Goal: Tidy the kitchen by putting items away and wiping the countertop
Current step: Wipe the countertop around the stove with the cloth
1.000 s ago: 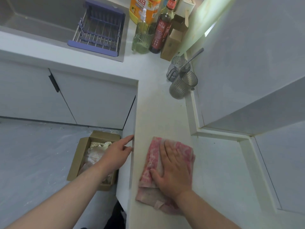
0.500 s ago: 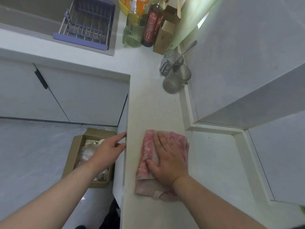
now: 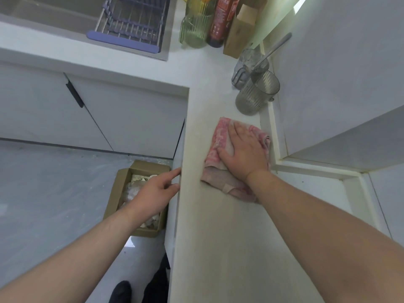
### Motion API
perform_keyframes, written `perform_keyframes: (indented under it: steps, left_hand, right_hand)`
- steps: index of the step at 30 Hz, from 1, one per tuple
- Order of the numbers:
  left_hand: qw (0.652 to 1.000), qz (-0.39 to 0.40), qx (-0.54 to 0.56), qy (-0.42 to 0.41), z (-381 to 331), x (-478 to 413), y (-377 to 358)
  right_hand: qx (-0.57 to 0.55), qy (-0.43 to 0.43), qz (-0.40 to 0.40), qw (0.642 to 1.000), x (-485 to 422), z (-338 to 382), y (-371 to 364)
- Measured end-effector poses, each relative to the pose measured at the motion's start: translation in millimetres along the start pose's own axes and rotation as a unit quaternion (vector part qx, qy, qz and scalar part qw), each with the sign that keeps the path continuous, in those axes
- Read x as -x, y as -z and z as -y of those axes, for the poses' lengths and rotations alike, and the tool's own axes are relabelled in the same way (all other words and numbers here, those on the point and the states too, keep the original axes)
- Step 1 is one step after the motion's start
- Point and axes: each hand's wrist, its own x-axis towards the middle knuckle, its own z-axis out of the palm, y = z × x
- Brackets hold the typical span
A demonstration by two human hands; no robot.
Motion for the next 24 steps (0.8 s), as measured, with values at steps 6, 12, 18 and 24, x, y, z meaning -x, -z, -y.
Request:
perform_keyframes:
  steps: [6, 12, 18, 24]
  left_hand:
    - [0.999, -0.013, 0.027, 0.033, -1.5, 15.0, -4.9]
    - [0.999, 0.019, 0.035, 0.034, -0.4, 47.5, -13.2]
    - [0.999, 0.016, 0.003, 0.029, 1.6, 71.3, -8.8]
    - [0.998, -0.028, 0.024, 0.054, -3.9, 121.8, 2.3]
  right_hand:
    - [0.013, 0.009, 0.011, 1.000, 24.1, 11.4, -1.0]
    - [-0.004, 0.063, 0.041, 0.997, 89.7, 41.6, -3.9]
    - [-0.032, 0.094, 0.083, 0.992, 161.6, 70.5, -12.2]
    - [-0.055, 0.084, 0.071, 0.992, 225.3, 98.2, -25.7]
